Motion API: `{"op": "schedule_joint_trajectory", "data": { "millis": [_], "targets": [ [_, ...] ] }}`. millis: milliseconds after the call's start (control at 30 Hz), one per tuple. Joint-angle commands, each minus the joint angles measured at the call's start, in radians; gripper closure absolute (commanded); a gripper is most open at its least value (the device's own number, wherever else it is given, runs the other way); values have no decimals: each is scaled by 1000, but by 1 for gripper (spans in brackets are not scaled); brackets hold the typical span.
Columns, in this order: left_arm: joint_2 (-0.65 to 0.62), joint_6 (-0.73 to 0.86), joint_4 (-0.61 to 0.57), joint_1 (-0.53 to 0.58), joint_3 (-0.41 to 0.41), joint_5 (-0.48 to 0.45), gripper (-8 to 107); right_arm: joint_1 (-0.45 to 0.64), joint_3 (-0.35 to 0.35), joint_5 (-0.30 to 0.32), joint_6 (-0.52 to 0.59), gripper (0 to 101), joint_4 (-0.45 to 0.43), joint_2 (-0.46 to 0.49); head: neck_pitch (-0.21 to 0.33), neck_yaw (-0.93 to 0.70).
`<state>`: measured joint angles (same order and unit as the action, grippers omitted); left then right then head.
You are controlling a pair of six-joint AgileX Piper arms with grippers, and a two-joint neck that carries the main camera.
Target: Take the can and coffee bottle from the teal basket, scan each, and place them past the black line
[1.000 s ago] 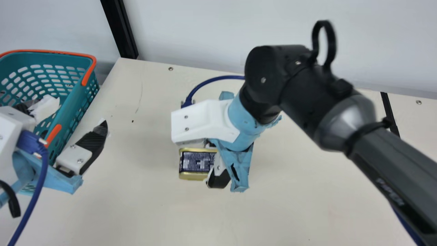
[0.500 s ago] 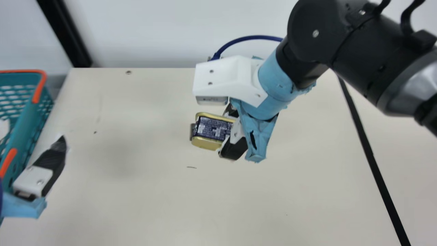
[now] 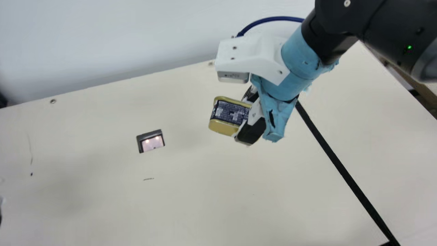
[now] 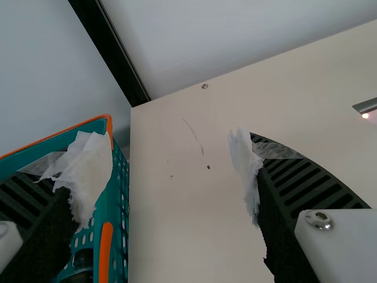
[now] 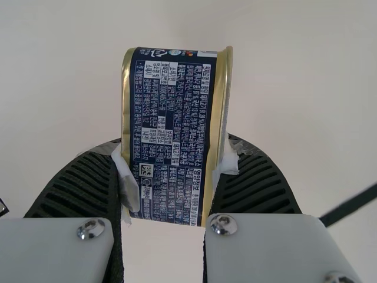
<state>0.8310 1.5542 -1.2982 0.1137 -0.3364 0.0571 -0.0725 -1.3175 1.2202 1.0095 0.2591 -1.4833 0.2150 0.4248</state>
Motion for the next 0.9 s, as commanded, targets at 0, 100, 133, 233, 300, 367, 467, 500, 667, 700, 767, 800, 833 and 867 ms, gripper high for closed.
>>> {"op": "schedule_joint_trajectory", "data": {
  "millis": [0, 100, 133, 233, 300, 367, 467, 500, 667, 700, 767, 800, 833, 867],
  "targets": [
    [0, 0, 0, 0, 0, 0, 9, 66, 41, 0, 0, 101, -3, 35, 31, 49],
    [0, 0, 0, 0, 0, 0, 9, 135, 85, 0, 2, 101, -5, 73, 42, 118],
    [0, 0, 0, 0, 0, 0, 9, 157, 98, 0, 3, 101, -6, 85, 46, 141],
    [0, 0, 0, 0, 0, 0, 9, 224, 137, 0, 5, 101, -9, 117, 55, 206],
    [0, 0, 0, 0, 0, 0, 9, 272, 161, 0, 12, 101, -8, 137, 62, 246],
    [0, 0, 0, 0, 0, 0, 9, 322, 183, 0, 21, 101, -5, 155, 71, 283],
    [0, 0, 0, 0, 0, 0, 9, 394, 207, 0, 38, 101, -6, 178, 75, 298],
    [0, 0, 0, 0, 0, 0, 9, 419, 213, 0, 42, 101, -13, 184, 75, 298],
    [0, 0, 0, 0, 0, 0, 9, 558, 238, 0, 77, 101, -40, 201, 75, 298],
    [0, 0, 0, 0, 0, 0, 9, 588, 245, 0, 87, 101, -48, 202, 75, 298],
    [0, 0, 0, 0, 0, 0, 9, 656, 253, 0, 116, 101, -61, 198, 75, 298],
    [0, 0, 0, 0, 0, 0, 9, 693, 257, 0, 133, 101, -69, 194, 75, 298],
    [0, 0, 0, 0, 0, 0, 9, 725, 260, 0, 146, 101, -78, 190, 75, 298],
    [0, 0, 0, 0, 0, 0, 9, 758, 262, 0, 162, 101, -83, 186, 75, 298]
  ]
}}
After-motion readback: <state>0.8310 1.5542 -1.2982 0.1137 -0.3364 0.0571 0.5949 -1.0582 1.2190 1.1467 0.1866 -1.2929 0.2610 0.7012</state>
